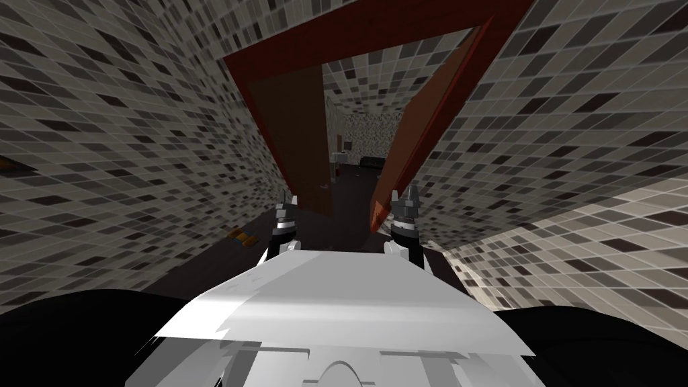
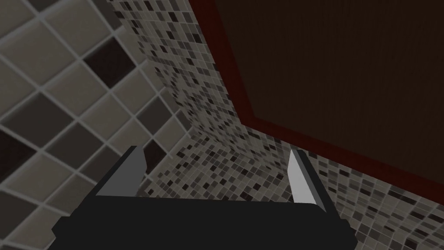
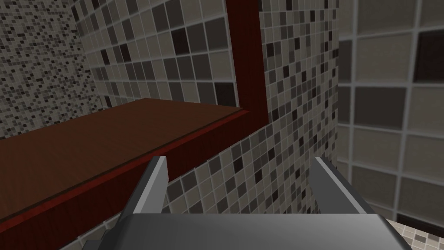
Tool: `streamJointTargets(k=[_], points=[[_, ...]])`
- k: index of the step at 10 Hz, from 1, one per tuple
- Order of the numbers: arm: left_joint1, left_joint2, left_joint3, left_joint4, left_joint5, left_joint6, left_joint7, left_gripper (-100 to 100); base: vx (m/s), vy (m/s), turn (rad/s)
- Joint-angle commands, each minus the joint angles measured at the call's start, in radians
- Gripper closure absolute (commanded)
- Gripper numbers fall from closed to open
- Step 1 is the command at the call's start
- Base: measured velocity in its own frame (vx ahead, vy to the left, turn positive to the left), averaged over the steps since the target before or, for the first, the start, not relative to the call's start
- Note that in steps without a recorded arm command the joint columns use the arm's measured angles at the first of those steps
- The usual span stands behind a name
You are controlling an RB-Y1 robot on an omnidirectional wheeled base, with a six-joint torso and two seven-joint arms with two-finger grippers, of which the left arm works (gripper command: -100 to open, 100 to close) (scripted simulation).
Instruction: Push the door open
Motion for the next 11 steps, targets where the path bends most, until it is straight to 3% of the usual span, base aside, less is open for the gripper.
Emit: streamJointTargets(k=[1,11], points=[[-0.017,0.004,-0.004,0.041,0.002,-0.004,0.003,-100,0.058,0.033,-0.018],[-0.126,0.020,-0.042,0.297,0.014,-0.033,0.014,-100,0.066,0.052,-0.037]])
